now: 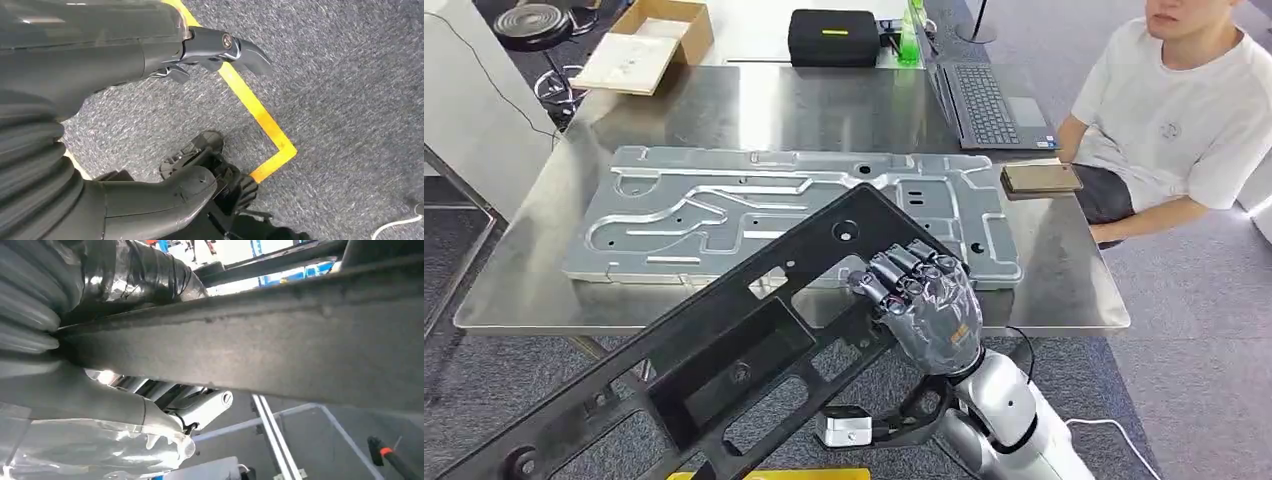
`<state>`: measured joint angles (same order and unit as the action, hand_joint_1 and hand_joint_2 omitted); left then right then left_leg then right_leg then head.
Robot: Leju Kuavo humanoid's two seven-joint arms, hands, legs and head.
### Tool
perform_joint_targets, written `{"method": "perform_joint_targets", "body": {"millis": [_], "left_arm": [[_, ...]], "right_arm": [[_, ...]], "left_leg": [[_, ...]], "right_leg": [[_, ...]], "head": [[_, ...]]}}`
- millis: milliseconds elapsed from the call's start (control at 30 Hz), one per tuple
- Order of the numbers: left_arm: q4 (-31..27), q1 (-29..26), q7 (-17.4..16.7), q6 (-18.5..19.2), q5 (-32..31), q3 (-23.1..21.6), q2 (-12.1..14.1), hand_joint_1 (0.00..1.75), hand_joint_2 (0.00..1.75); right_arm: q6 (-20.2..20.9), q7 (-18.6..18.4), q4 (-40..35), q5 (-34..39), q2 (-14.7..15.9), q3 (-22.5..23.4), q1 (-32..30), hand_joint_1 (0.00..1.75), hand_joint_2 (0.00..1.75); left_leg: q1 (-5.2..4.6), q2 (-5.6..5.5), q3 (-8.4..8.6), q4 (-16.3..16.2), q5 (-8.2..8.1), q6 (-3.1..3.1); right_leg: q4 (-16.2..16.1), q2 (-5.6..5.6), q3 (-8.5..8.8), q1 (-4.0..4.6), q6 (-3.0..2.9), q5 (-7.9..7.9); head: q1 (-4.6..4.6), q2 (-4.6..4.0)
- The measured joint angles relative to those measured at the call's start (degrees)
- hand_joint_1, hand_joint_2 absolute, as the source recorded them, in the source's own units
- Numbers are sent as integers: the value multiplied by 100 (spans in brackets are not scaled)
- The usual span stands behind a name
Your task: Take the parts from the cabinet and place them on the table.
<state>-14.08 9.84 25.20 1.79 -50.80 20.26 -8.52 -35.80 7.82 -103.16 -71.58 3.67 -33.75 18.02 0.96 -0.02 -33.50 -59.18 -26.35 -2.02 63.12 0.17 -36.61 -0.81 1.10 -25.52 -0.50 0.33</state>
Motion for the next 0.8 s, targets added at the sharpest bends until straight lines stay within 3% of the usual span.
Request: {"method": "perform_joint_targets", "body": {"millis": [33, 133, 167, 200, 233, 267, 333, 367, 400, 433, 500, 533, 567, 633, 700, 733, 800], "left_arm": [[0, 0, 0, 4, 0, -7, 0, 0, 175], [0, 0, 0, 7, 0, -11, 0, 0, 175], [0, 2, 0, 9, -2, -13, -2, 0, 175], [0, 3, 0, 11, 0, -15, -2, 0, 175], [0, 5, 0, 11, 0, -15, 0, 0, 175], [0, 6, 0, 11, 0, -15, 0, 0, 175], [0, -10, 0, 11, 0, -15, 0, 0, 175], [0, -24, 0, 11, 0, -15, 0, 0, 175], [0, -34, 0, 11, 0, -15, 0, 0, 175], [0, -36, 0, 13, 0, -15, 2, 0, 175], [0, -30, 2, 28, 2, -15, 4, 0, 175], [0, -29, 2, 37, 2, -15, 4, 0, 175], [0, -22, 6, 46, 4, -15, 4, 0, 175], [0, -33, 13, 55, 15, -17, 4, 0, 175], [0, -31, 20, 55, 24, -20, 7, 0, 175], [0, -26, 26, 55, 24, -20, 4, 0, 175], [0, -8, 39, 55, 26, -22, 2, 0, 175]], "right_arm": [[-2, 0, 0, 2, 0, 2, 5, 175, 175], [-2, 0, 2, 0, 0, 4, -2, 175, 175], [-2, 0, 0, 0, -2, 4, 1, 175, 175], [-2, 0, 0, 0, -4, 4, -1, 175, 175], [-2, 0, 0, 0, -4, 4, 4, 175, 175], [-2, 0, 0, 0, -4, 4, 11, 175, 175], [-2, 0, 2, 0, -6, 4, -2, 175, 175], [-2, 0, 2, 0, -7, 4, -5, 175, 175], [-2, 0, 11, 0, -4, 4, -6, 175, 175], [-2, 0, 17, 0, -4, 4, -6, 175, 175], [-4, 0, 15, 0, -7, 4, -4, 175, 175], [-7, 0, 17, 0, -7, 4, -5, 175, 175], [-9, 0, 15, 0, -7, 4, -1, 175, 175], [-20, 11, 15, -26, -7, 4, -6, 175, 175], [-24, 15, 15, -68, -7, 7, -3, 175, 175], [-28, 17, 13, -83, -7, 7, -4, 175, 175], [-50, 35, 15, -90, -7, 7, 5, 175, 175]], "left_leg": [[-3, 1, 1, 1, -5, 16], [-23, 5, -6, 21, -13, 127], [-25, 11, 9, 37, -11, 163], [-20, 11, -10, 3, -49, 198], [-16, 8, -40, -124, -139, 202], [-13, 7, -185, -439, -341, 201], [-15, 7, -631, -1344, -745, 218], [-15, 7, -794, -1643, -798, 225], [-15, 7, -829, -1669, -724, 227], [-15, 7, -742, -1439, -528, 223], [-14, 7, -301, -491, 1, 197], [-16, 4, -155, -136, 38, 170], [-49, -3, -99, -59, 0, 160], [-51, -10, -120, -84, 9, 117], [-25, -11, -85, -11, 47, 35], [-17, -10, -60, 22, 62, 14], [-15, -2, -56, 27, 58, -34]], "right_leg": [[-295, -24, 134, 13, -30, -39], [-345, -6, 134, 74, -86, -50], [-366, 8, 139, 75, -111, -37], [-432, 7, 183, 10, -164, -2], [-459, -1, 209, 24, -181, 3], [-458, -10, 212, 28, -238, -2], [-450, -13, 211, 52, -267, -18], [-446, -10, 211, 63, -272, -21], [-438, -4, 214, 68, -276, -26], [-426, 7, 219, 68, -271, -39], [-378, 20, 240, 63, -244, -86], [-348, 20, 237, 64, -216, -118], [-293, 27, 208, 105, -181, -140], [-321, 29, 205, 96, -142, -126], [-326, 31, 218, 97, -77, -144], [-228, 24, 198, 70, -49, -215], [415, 14, -126, 46, 5, -579]], "head": [[0, 0], [0, 0], [2, 0], [4, 0], [0, 0], [7, 0], [2, 0], [4, 0], [2, 0], [4, 0], [4, 0], [2, 0], [2, 0], [4, 0], [4, 0], [0, 0], [0, 0]]}}
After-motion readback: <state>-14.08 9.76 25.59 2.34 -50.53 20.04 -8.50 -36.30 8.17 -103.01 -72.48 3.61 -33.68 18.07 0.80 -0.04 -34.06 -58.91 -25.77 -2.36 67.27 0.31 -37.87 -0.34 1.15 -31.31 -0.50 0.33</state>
